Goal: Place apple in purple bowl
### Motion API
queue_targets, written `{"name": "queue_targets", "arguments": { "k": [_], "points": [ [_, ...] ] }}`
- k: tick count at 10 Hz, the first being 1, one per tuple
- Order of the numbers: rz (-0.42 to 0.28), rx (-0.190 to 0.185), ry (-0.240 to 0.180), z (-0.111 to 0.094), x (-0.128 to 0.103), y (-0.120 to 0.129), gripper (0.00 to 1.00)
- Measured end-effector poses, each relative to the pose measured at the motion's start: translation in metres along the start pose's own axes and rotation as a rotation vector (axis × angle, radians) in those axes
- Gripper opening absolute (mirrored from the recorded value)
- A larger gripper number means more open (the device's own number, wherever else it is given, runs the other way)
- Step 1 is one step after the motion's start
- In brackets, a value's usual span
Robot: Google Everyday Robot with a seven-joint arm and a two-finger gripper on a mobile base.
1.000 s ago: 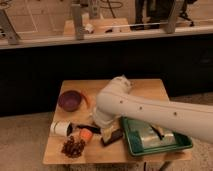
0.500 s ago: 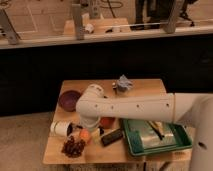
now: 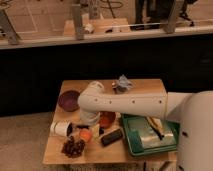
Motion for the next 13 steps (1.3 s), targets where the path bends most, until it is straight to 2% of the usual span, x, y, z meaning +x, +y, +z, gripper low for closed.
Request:
{"name": "queue_targets", "arguments": {
  "k": [12, 13],
  "points": [
    [-0.030, -0.050, -0.049, 0.041, -0.016, 0.001, 0.80],
    [-0.031, -0.051, -0.053, 0.043, -0.016, 0.001, 0.77]
  ]
}}
